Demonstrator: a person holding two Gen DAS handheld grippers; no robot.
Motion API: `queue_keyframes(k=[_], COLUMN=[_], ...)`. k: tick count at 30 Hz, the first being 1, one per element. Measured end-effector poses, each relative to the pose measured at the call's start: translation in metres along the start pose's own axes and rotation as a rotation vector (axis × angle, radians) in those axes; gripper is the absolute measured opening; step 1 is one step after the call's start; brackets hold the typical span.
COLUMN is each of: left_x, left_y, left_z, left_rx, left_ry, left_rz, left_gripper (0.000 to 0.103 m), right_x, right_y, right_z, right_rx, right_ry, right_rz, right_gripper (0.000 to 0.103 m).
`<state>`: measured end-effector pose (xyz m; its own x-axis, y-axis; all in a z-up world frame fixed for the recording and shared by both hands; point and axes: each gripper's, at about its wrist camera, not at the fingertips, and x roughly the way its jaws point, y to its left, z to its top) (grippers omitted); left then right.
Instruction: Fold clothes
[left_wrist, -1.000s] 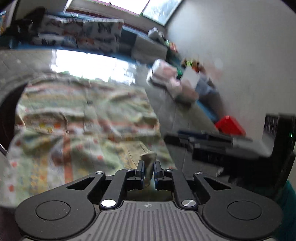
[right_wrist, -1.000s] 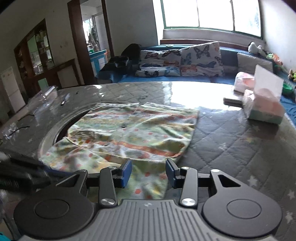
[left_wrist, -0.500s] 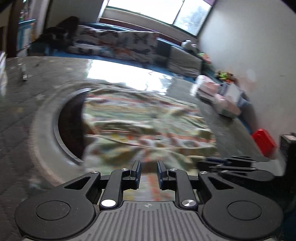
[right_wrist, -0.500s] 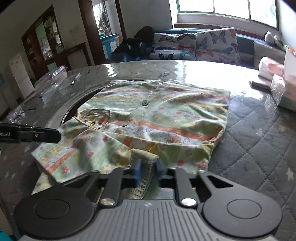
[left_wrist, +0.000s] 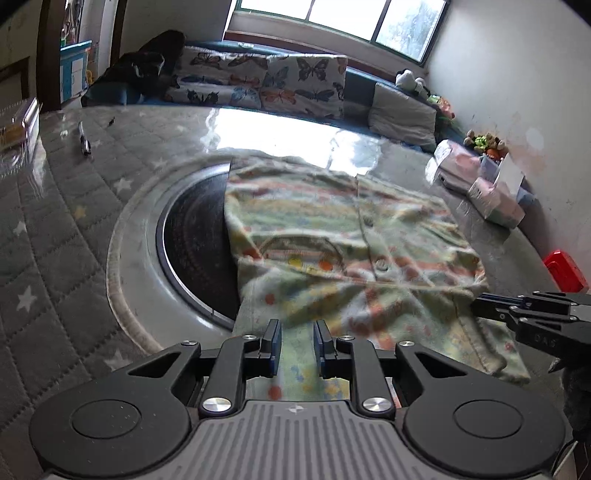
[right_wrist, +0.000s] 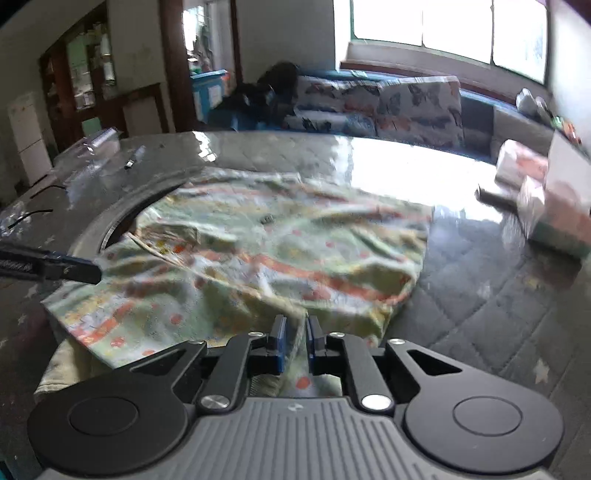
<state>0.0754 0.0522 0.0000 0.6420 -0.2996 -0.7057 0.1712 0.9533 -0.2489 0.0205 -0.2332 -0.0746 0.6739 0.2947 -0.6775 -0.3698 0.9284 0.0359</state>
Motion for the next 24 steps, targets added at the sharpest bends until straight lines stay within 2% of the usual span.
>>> queue_keyframes(k=[4,9,12,14,18,21,23,24], left_x=[0.009,0.027,0.021,0.013,-0.009,-0.022,-0.032,-0.035], left_y=[-0.003,-0.001,-0.001,-0.003,-0.013,-0.023,-0.032,-0.035], left_z=[0.007,0.003,0.001,0.000,-0.004,-0.012,-0.020,-0.023], left_rx=[0.010,0.030,0.046,0.050,0.048,0.045,0.070,0.074], left_ry=[-0.001,0.039,0.033,0.024,0.033,0.087,0.104,0.114], left_rz=[0.000,0.015,0.023,0.022,-0.032,-0.085,-0.092,-0.094], left_gripper=[0.021,0.021,0.021,0.027,0.028,0.035,0.050,0.051], right_x=[-0.009,-0.004,-0.005,-0.009,-0.014,-0.016,-0.022,-0.025], right_y=[0.008,0.019,0.022,0.023,0.022,0.022,0.023,0.023], right_z=[0.005,-0.007,-0.017,-0.019,-0.023,-0.025,-0.024,-0.023], right_rx=[-0.052,-0.115,-0.159,-0.178,-0.184,-0.198,-0.208,-0.218], right_ry=[-0.010,0.062,0.092,0.089,0.096,0.094,0.082,0.075], right_rz=[0.061,0.122,0.125,0.121,0.135,0.126,0.126,0.125], right_gripper=[0.017,0.021,0.024,0.026,0.031,0.032,0.036,0.038])
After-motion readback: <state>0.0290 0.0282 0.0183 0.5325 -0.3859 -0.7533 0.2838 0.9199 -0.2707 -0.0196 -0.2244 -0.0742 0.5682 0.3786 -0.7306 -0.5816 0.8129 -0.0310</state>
